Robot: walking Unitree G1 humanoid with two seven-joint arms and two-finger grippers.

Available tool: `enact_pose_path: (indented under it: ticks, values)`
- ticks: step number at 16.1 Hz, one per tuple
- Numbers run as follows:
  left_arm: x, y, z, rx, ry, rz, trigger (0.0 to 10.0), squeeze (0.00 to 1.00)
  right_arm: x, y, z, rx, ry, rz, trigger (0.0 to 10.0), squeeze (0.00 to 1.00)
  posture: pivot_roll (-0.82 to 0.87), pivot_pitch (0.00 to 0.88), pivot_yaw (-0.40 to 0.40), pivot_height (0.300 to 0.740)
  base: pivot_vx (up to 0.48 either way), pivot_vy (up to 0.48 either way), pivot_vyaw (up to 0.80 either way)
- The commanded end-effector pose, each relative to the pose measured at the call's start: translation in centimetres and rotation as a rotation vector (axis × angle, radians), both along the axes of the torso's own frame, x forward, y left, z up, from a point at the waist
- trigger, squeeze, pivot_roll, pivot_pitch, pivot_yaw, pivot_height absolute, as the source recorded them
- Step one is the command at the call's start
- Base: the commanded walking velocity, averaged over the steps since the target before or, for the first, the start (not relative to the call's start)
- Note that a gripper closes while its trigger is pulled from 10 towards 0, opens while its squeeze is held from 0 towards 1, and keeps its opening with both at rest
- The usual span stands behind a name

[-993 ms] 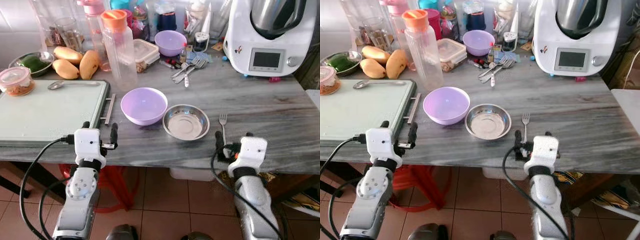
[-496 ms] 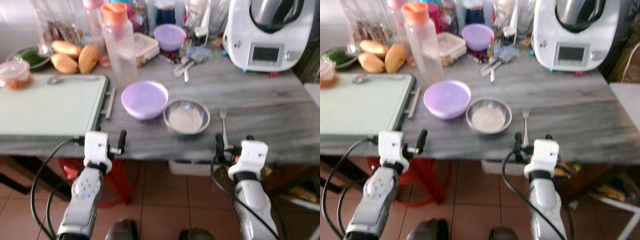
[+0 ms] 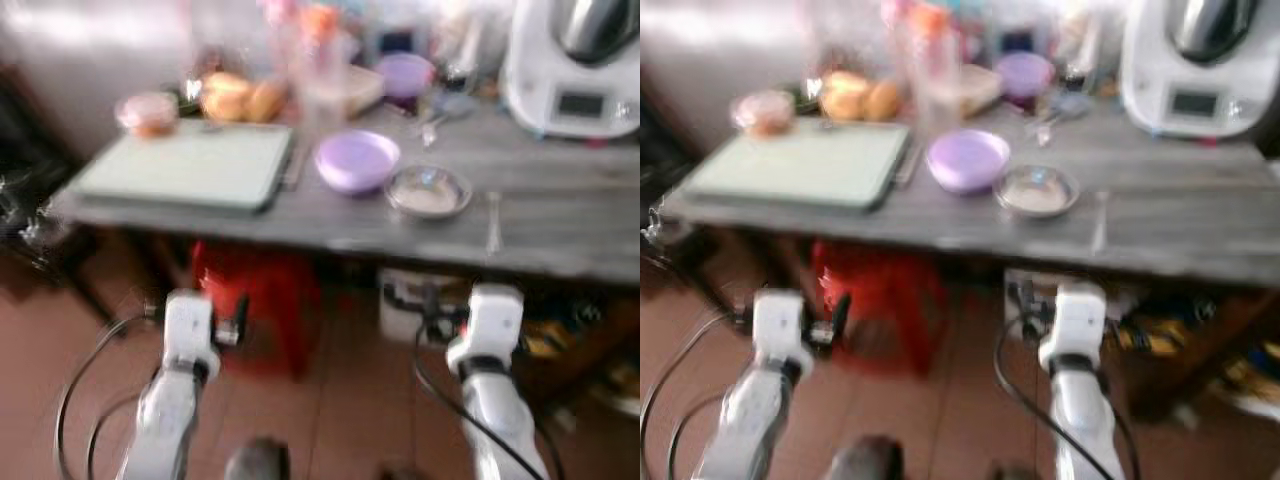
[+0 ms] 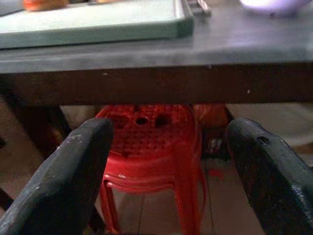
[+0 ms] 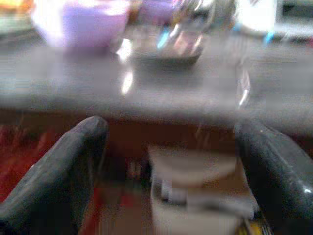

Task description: Setting the table

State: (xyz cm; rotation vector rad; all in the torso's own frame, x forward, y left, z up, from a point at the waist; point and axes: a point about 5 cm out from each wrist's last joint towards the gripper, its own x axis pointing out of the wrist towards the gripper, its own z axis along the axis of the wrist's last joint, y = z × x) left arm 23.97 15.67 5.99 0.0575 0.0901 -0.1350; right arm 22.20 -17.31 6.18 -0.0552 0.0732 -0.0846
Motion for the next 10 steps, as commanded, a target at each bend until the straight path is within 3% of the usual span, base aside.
enact_pose_path:
  ticks: [1, 6, 10]
  values:
    - [0.7, -0.7, 0.8, -0.017, -0.043, -0.036, 10.0, 0.0, 0.5, -0.1, 0.2, -0.007, -0.014, 0.002, 10.0, 0.0, -0.02, 0.0, 0.015, 0.74, 0.0, 0.0, 0.0]
    - [2.3, -0.9, 1.1, 0.046, -0.085, -0.037, 10.0, 0.0, 1.5, 0.1, -0.7, -0.025, 0.007, -0.002, 10.0, 0.0, -0.02, 0.0, 0.003, 0.74, 0.0, 0.0, 0.0]
    - [2.0, -0.4, 1.8, 0.034, -0.112, 0.001, 10.0, 0.0, 1.3, 0.1, 0.0, 0.008, -0.028, -0.041, 10.0, 0.0, -0.01, 0.0, 0.028, 0.74, 0.0, 0.0, 0.0]
